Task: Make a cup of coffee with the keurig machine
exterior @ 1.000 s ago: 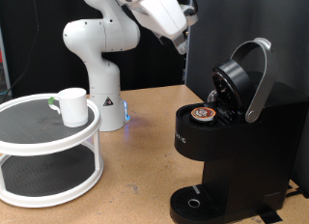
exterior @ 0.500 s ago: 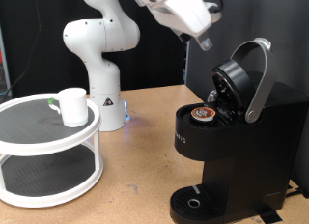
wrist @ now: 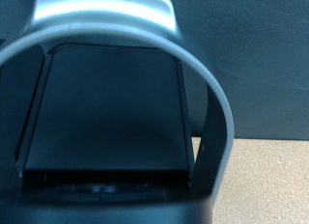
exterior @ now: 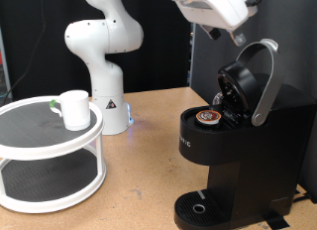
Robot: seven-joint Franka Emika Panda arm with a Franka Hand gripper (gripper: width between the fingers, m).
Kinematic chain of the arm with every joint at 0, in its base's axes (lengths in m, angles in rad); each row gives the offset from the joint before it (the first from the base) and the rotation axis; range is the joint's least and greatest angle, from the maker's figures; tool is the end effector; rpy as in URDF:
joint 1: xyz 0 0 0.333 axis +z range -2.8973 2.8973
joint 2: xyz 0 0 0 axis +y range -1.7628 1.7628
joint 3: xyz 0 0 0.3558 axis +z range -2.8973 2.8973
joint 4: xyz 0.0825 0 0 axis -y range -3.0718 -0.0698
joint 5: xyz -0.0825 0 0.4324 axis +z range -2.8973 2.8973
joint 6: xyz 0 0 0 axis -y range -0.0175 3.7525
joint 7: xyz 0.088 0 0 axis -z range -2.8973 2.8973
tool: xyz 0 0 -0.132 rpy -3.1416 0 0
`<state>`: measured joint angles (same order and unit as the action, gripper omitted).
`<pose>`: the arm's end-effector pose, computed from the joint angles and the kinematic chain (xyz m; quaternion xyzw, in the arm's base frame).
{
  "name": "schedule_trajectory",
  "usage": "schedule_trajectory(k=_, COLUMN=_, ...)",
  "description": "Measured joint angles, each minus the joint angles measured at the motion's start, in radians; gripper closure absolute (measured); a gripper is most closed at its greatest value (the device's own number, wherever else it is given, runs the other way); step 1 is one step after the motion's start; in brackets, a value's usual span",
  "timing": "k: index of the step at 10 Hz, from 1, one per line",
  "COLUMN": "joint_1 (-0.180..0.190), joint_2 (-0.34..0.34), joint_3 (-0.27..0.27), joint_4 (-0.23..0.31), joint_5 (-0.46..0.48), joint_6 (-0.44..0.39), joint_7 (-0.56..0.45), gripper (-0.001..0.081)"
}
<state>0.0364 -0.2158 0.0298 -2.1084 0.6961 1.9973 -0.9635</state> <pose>0.5434 0.0908 0.5357 -0.8794 -0.3541 -0.1811 0.2618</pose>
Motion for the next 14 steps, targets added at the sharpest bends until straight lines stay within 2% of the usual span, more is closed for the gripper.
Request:
schedule_trajectory(k=6, joint_1=0.018, joint_2=-0.002, joint_3=0.081, joint_4=0.026, joint_5=0.018, joint_6=0.033, joint_7=0.079, gripper=0.0003)
schedule_trajectory(k=7, joint_1=0.020, joint_2=-0.003, joint_3=0.093, joint_4=0.030, joint_5=0.018, joint_6=0.036, joint_7=0.092, gripper=0.0099)
schedule_trajectory(k=8, joint_1=0.021, joint_2=-0.003, joint_3=0.108, joint_4=0.033, joint_5=0.018, joint_6=0.047, joint_7=0.106, gripper=0.0099)
schedule_trajectory(k=9, joint_1=0.022, joint_2=-0.002, joint_3=0.124, joint_4=0.033, joint_5=0.018, joint_6=0.063, joint_7=0.119, gripper=0.0282)
schedule_trajectory(k=10, joint_1=0.023, joint_2=-0.002, joint_3=0.139, joint_4=0.033, joint_5=0.018, joint_6=0.079, joint_7=0.130, gripper=0.0417)
schedule_trajectory(k=11, joint_1=0.024, joint_2=-0.002, joint_3=0.154, joint_4=0.033, joint_5=0.018, joint_6=0.097, joint_7=0.138, gripper=0.0417)
schedule_trajectory(k=12, joint_1=0.025, joint_2=-0.001, joint_3=0.168, joint_4=0.033, joint_5=0.016, joint_6=0.112, joint_7=0.144, gripper=0.0614)
schedule_trajectory(k=13, joint_1=0.025, joint_2=0.001, joint_3=0.181, joint_4=0.033, joint_5=0.011, joint_6=0.124, joint_7=0.153, gripper=0.0614)
schedule_trajectory(k=14, joint_1=0.025, joint_2=0.004, joint_3=0.194, joint_4=0.031, joint_5=-0.001, joint_6=0.136, joint_7=0.165, gripper=0.0747)
